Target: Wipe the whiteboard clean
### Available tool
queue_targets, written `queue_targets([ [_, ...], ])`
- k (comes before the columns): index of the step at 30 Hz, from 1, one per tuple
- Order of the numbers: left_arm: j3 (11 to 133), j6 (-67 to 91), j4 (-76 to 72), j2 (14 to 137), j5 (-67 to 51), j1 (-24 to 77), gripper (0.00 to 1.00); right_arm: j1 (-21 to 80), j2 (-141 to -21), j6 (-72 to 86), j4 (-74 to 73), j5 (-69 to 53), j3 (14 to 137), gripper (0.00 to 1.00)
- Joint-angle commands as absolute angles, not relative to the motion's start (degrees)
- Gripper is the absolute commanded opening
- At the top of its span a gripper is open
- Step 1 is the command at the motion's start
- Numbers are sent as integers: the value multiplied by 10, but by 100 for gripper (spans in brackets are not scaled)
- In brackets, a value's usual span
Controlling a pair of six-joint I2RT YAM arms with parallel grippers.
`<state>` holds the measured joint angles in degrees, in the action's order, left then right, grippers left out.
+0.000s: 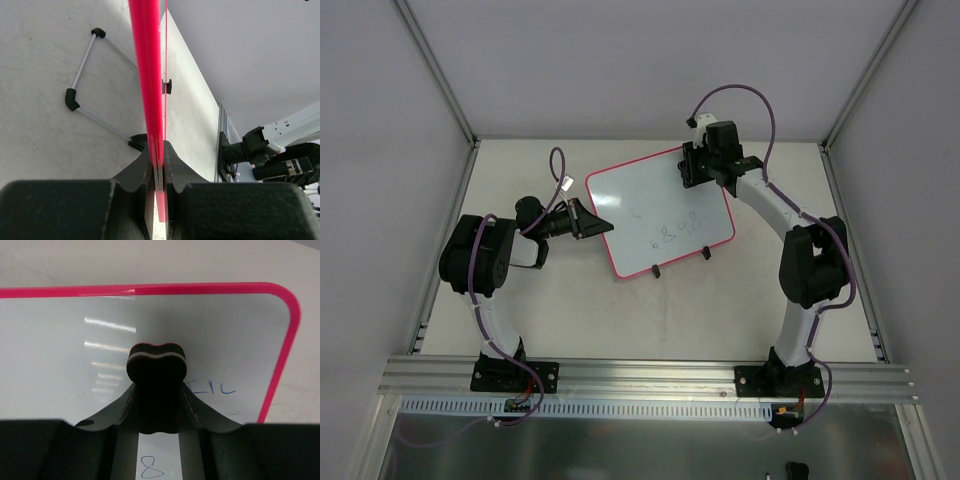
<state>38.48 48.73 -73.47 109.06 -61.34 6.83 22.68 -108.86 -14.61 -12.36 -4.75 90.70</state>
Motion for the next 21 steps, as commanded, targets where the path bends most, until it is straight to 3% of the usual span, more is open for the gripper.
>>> queue_targets([
  [1,379,438,-963,1068,-664,76,0,178,-1107,-156,-138,-13,888,0],
  [21,379,439,-963,1069,-664,76,0,140,-1096,-143,-114,32,839,0],
])
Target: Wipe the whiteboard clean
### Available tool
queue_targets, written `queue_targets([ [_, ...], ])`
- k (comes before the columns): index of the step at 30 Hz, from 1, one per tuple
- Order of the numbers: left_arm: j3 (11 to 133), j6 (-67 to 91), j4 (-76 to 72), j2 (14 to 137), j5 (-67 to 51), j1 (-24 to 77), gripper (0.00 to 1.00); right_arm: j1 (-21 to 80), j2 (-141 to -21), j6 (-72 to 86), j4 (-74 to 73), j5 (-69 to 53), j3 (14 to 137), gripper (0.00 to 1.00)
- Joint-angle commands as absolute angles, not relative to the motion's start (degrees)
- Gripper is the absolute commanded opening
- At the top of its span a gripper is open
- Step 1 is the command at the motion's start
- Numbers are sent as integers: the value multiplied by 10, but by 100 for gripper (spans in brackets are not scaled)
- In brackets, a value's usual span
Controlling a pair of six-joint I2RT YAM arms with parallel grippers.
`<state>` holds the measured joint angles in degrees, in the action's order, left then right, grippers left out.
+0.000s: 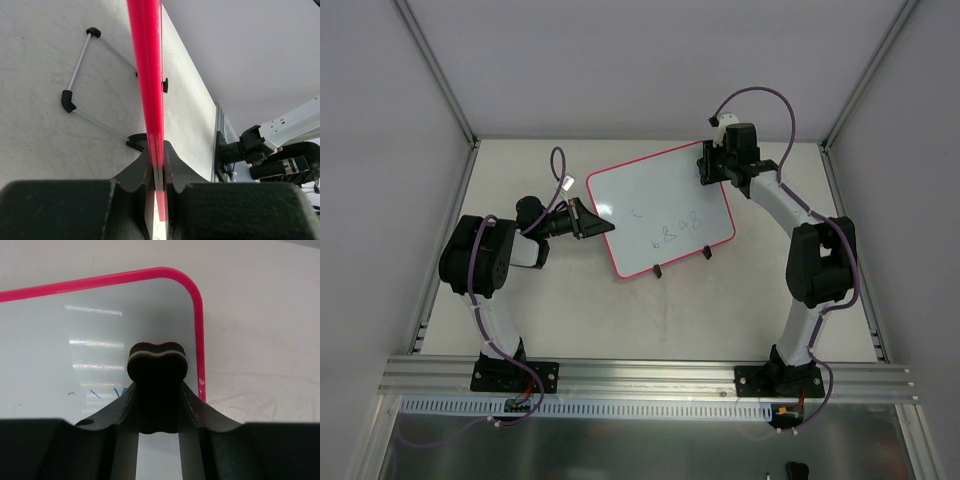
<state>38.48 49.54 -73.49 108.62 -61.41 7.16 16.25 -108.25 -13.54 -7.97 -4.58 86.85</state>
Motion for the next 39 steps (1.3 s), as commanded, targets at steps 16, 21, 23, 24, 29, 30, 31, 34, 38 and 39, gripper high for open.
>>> queue_targets([
  [16,382,439,-963,1078,-660,76,0,161,-1073,-133,-112,6,807,0],
  [21,383,439,-963,1079,-660,76,0,211,-1067,-135,-113,22,806,0],
  [23,382,439,-963,1080,-660,76,0,235,-1066,-131,-113,25,807,0],
  [24,382,438,-963,1081,-660,76,0,243,-1066,-130,-113,27,807,0],
  [29,382,438,-963,1080,-660,75,0,306,-1069,-122,-114,30,817,0],
  [30,382,437,-963,1079,-660,75,0,315,-1071,-118,-116,33,819,0],
  [31,381,438,-963,1078,-661,76,0,335,-1073,-116,-115,32,821,0],
  [34,381,437,-963,1078,-661,76,0,371,-1081,-104,-116,26,831,0],
  [38,381,438,-963,1078,-661,76,0,413,-1099,-91,-118,29,846,0],
  [39,380,437,-963,1076,-661,76,0,421,-1102,-90,-118,30,850,0],
])
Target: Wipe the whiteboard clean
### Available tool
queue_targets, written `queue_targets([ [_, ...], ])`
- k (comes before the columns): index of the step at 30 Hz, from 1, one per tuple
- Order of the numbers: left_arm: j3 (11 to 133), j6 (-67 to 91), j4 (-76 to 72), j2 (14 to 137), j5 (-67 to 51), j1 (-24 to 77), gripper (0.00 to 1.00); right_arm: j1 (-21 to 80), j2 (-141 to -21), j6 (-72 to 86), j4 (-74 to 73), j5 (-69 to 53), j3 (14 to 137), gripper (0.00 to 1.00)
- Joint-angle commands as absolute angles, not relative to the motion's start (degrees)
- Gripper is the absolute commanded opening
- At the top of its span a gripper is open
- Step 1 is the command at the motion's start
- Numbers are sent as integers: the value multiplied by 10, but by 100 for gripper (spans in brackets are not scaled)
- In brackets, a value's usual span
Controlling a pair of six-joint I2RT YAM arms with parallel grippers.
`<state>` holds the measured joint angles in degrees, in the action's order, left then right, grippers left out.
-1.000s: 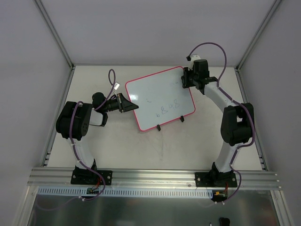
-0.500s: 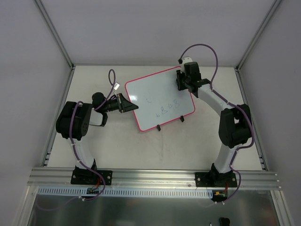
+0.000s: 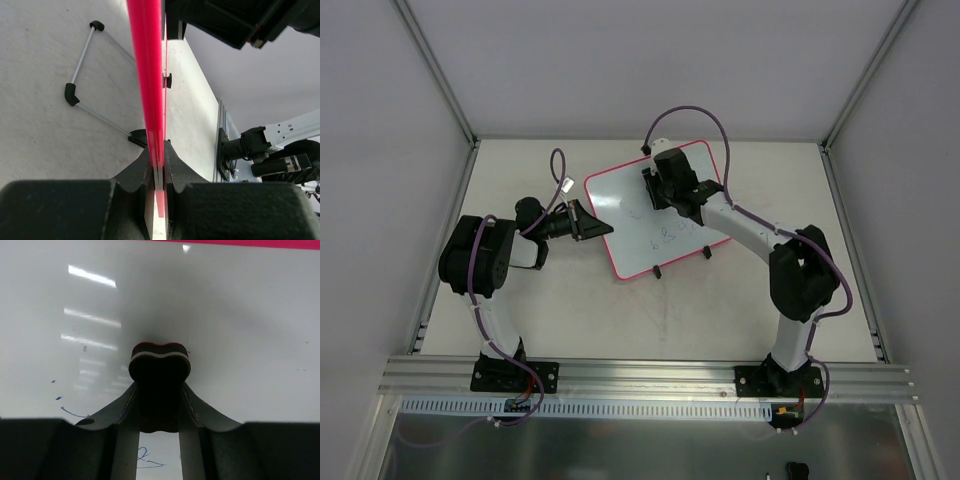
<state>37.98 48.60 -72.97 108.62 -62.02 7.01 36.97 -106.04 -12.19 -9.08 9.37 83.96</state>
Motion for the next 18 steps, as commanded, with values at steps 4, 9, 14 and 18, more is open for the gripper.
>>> queue_targets([
  [4,380,436,-963,1075,-661,75,0,452,-1126,-86,-124,35,868,0],
  [9,377,436,-963,1072,-661,75,0,482,-1137,-80,-123,39,875,0],
  [14,377,437,-963,1071,-660,76,0,509,-1136,-80,-124,53,868,0],
  [18,376,436,-963,1067,-660,76,0,519,-1129,-70,-123,67,839,0],
])
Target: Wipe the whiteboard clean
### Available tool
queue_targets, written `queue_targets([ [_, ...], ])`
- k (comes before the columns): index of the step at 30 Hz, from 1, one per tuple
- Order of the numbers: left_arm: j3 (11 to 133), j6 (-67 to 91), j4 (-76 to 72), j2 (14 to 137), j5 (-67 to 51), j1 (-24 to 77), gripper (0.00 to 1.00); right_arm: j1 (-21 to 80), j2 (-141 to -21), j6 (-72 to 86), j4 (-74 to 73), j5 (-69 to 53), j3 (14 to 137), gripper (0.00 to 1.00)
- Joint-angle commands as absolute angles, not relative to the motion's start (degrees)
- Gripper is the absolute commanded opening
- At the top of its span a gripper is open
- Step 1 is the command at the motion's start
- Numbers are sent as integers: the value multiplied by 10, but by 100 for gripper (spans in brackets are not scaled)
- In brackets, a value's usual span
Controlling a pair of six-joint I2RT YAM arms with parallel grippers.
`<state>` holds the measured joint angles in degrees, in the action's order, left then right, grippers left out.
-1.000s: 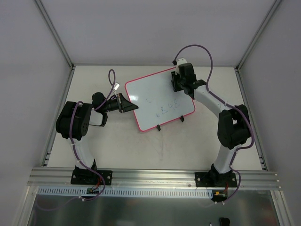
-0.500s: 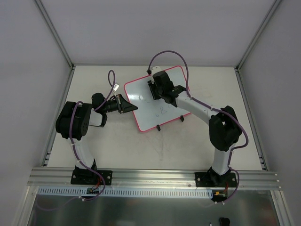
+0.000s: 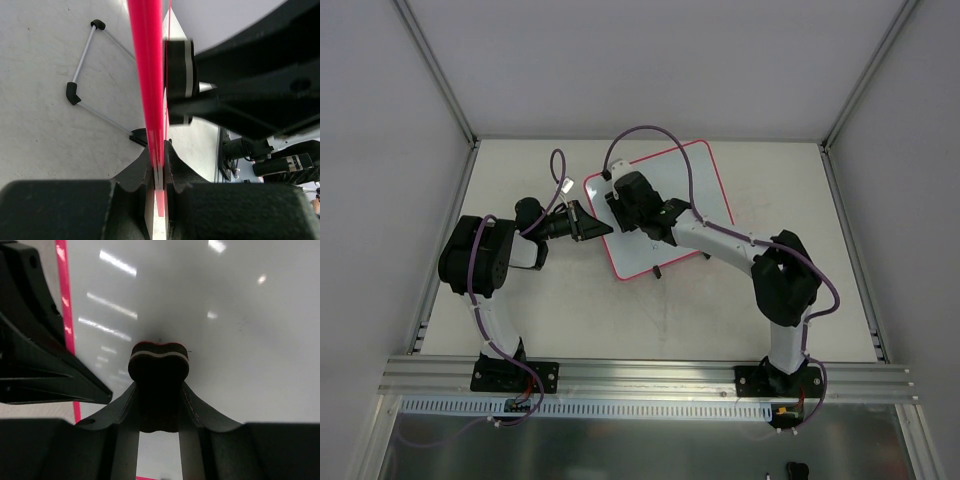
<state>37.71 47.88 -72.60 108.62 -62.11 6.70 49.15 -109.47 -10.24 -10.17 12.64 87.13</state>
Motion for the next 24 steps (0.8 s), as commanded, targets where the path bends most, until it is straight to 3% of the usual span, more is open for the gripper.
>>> queue_targets([
  [1,375,437,-963,1065,-661,75,0,519,-1128,-65,-123,69,833,0],
  [13,373,436,-963,1062,-660,76,0,483,-1083,-39,-79,89,725,0],
  [24,374,435,-963,1063,-661,76,0,367,-1028,-3,-62,125,664,0],
])
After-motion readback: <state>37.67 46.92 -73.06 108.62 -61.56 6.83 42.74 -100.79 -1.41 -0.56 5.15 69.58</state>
